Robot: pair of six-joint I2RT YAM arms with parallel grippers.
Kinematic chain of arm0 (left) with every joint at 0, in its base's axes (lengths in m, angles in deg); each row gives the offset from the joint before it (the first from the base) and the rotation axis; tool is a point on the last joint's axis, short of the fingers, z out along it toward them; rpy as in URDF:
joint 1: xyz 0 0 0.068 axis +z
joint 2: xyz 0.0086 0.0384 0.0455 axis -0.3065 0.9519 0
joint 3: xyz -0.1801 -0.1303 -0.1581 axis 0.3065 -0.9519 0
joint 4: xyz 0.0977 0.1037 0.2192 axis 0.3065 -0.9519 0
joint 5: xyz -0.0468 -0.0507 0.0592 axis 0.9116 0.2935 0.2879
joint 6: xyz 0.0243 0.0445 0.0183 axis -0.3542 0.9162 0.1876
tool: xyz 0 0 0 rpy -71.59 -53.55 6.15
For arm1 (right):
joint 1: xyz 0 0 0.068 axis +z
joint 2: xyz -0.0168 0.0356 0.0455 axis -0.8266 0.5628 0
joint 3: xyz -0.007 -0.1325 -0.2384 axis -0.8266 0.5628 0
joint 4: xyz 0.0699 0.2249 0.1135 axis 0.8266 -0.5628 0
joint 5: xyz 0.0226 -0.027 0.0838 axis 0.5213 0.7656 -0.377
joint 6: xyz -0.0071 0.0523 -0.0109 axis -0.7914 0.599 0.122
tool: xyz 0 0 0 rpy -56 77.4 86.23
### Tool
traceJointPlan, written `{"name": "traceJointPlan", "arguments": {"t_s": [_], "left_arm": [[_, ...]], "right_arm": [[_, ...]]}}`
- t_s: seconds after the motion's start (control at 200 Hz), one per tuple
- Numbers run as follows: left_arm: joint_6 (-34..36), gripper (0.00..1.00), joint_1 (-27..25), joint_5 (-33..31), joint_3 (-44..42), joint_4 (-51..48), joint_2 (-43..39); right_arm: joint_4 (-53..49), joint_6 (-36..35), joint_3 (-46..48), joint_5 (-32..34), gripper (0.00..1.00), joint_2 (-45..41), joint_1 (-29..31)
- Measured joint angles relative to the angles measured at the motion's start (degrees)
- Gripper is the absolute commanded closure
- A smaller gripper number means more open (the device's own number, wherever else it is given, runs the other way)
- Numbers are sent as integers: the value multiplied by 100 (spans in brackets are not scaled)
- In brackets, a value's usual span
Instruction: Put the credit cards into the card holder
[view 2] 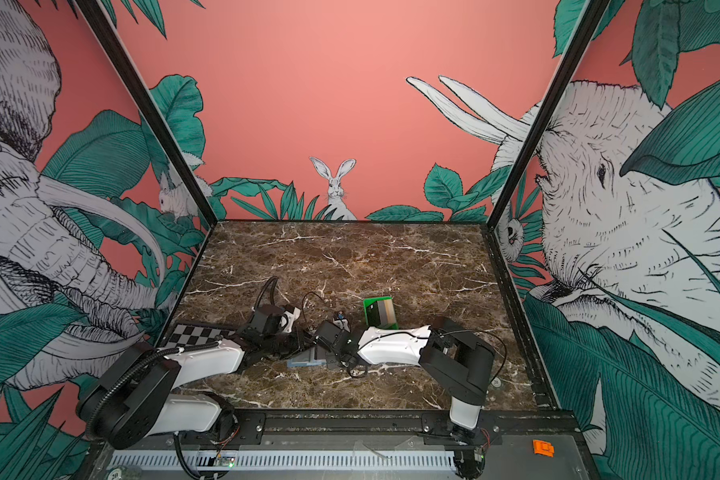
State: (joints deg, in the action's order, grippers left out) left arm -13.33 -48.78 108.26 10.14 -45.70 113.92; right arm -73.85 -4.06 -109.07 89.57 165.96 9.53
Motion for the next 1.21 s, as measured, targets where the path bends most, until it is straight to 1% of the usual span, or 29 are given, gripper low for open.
{"name": "traceJointPlan", "arguments": {"t_s": [0.18, 0.255, 0.36, 0.465, 0.645, 0.92, 1.055, 1.205], "left_arm": [[13, 81, -48, -26, -26, -33, -4], [90, 84, -50, -96, -26, -251, -101], [223, 84, -52, -240, -13, -627, -306], [321, 84, -52, -343, -9, -881, -428], [352, 84, -111, -367, -2, -901, -411], [361, 84, -240, -424, 68, -903, -365], [380, 84, -282, -455, 81, -890, -284], [400, 85, -356, -479, 173, -868, -164]], "right_arm": [[28, 0, 17, -4, 99, -11, 0], [129, 2, 101, -9, 99, -61, 0], [306, 26, 240, -15, 99, -144, -2], [483, 50, 387, -48, 96, -249, -9], [627, 96, 811, -334, 94, -669, -63], [1720, 332, 1679, -879, 93, -1220, -437], [2184, 402, 1849, -1051, 92, -1235, -455], [2369, 435, 1888, -1102, 92, -1311, -457]]}}
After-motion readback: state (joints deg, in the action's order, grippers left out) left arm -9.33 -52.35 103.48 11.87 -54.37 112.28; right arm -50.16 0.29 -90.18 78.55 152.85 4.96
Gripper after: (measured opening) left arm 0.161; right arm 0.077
